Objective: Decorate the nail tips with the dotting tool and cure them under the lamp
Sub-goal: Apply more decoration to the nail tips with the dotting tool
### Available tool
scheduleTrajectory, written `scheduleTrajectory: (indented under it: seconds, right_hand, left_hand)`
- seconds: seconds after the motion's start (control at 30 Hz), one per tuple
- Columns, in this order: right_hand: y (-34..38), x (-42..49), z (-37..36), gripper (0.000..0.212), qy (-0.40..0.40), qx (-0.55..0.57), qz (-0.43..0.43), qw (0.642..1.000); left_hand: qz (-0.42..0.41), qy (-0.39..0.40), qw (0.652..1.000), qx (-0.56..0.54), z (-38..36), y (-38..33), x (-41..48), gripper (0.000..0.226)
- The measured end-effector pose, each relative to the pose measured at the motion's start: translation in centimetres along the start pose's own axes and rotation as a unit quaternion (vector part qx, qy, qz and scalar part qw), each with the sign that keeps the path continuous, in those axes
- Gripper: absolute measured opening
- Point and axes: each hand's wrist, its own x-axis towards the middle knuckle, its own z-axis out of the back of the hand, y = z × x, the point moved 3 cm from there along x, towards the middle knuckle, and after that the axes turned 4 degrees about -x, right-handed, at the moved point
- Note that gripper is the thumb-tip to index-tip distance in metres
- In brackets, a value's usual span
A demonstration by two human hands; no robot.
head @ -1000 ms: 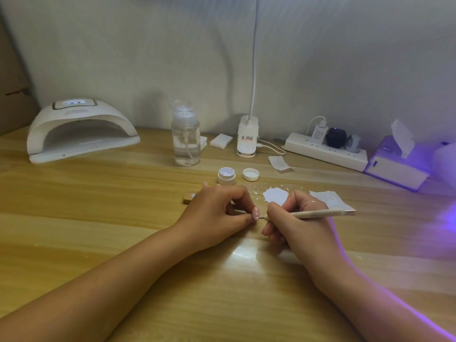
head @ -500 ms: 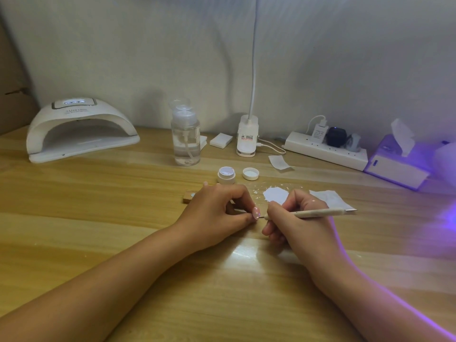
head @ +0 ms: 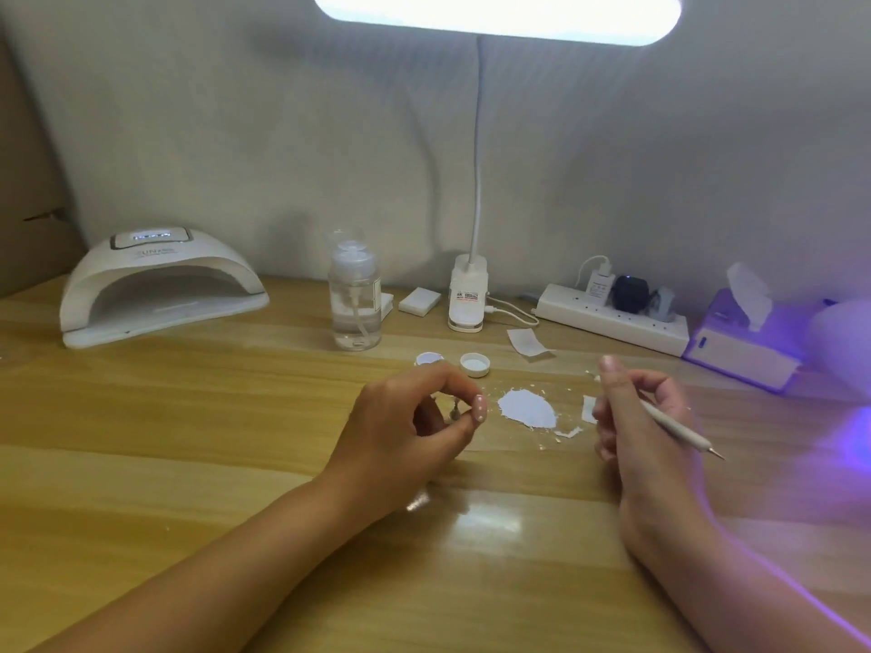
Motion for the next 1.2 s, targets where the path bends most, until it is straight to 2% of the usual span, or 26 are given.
scheduleTrajectory:
  seconds: [0.13, 0.23, 0.43, 0.53, 0.67, 0.93, 1.07, 1.2]
  right_hand:
    - [-0.5, 0.0, -0.2, 0.016, 0.028, -0.023, 0.001, 0.999]
    - [-1.0, 0.2, -0.1, 0.018, 0.025, -0.039, -0.002, 0.999]
    - [-1.0, 0.4, -0.1, 0.019, 0.033, -0.056, 0.003, 0.998]
    - [-1.0, 0.3, -0.2, 0.021, 0.049, -0.077, 0.006, 0.996]
    - [-0.9, 0.1, -0.3, 0.022, 0.067, -0.091, 0.014, 0.994]
    - [-0.7, 0.0, -0.6, 0.023, 0.085, -0.112, 0.030, 0.990]
    - [-0.7, 0.0, -0.6, 0.023, 0.090, -0.110, 0.025, 0.990]
    - [-0.6, -0.2, -0.7, 0.024, 0.095, -0.109, 0.023, 0.989]
  left_hand:
    - [-0.025, -0.022, 0.999, 0.002, 0.4, -0.6, -0.1, 0.018]
    - [-0.024, -0.045, 0.999, 0.014, 0.5, -0.5, -0.1, 0.016]
    - [0.046, -0.092, 0.993, 0.064, 3.5, 1.1, 0.7, 0.015]
    - [0.101, -0.072, 0.989, 0.085, 5.2, 2.9, 0.8, 0.015]
    - [0.178, -0.042, 0.981, 0.058, 6.5, 5.3, 0.6, 0.017]
    - [0.201, 0.012, 0.979, 0.019, 7.0, 6.6, 0.5, 0.021]
    - [0.204, 0.039, 0.977, 0.044, 6.8, 6.7, 0.4, 0.027]
    - [0.222, 0.042, 0.973, 0.049, 6.7, 6.7, 0.3, 0.018]
